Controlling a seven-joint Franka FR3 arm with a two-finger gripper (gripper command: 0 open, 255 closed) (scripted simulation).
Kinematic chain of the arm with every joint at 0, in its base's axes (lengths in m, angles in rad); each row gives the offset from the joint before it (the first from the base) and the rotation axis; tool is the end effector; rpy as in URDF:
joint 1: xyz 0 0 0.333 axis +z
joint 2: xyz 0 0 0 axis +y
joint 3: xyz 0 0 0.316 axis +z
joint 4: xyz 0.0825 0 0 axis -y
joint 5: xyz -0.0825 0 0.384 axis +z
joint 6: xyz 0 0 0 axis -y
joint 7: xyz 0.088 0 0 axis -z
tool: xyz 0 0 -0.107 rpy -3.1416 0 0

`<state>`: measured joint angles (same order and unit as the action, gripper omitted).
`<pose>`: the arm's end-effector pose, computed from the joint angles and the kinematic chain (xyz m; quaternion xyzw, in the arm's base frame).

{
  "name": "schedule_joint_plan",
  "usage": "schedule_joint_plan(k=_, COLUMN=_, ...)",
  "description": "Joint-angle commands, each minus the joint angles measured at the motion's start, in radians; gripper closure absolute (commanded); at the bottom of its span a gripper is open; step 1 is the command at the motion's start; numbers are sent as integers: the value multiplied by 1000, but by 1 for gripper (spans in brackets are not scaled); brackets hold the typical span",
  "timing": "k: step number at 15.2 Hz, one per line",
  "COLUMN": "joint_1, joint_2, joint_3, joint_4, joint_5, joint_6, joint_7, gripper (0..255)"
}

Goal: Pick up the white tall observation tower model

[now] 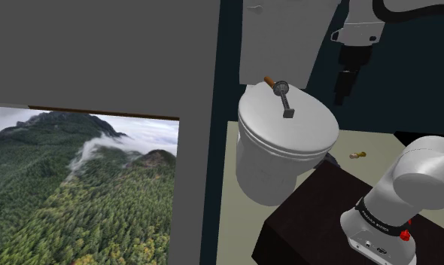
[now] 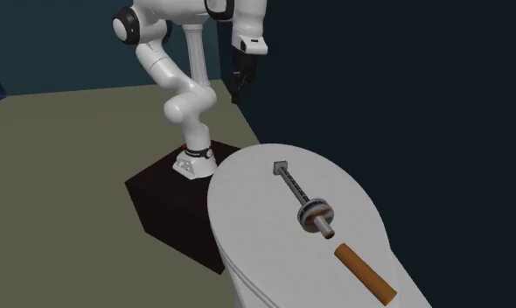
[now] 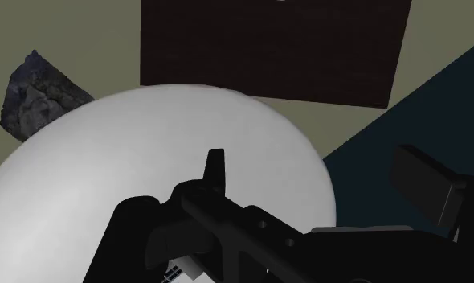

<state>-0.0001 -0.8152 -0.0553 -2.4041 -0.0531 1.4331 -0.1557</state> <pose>0.2817 -0.0264 0.5654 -0.9952 -0.0586 0.0784 0.0011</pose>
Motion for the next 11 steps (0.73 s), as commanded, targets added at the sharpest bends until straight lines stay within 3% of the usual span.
schedule_joint_plan(k=1, joint_1=0, joint_2=0, joint_3=0, joint_4=0, joint_5=0, joint_6=0, joint_7=0, gripper=0)
schedule_joint_plan(k=11, joint_1=-87, joint_2=313, joint_3=11, joint_4=65, joint_5=12, joint_6=320, joint_7=236, gripper=0)
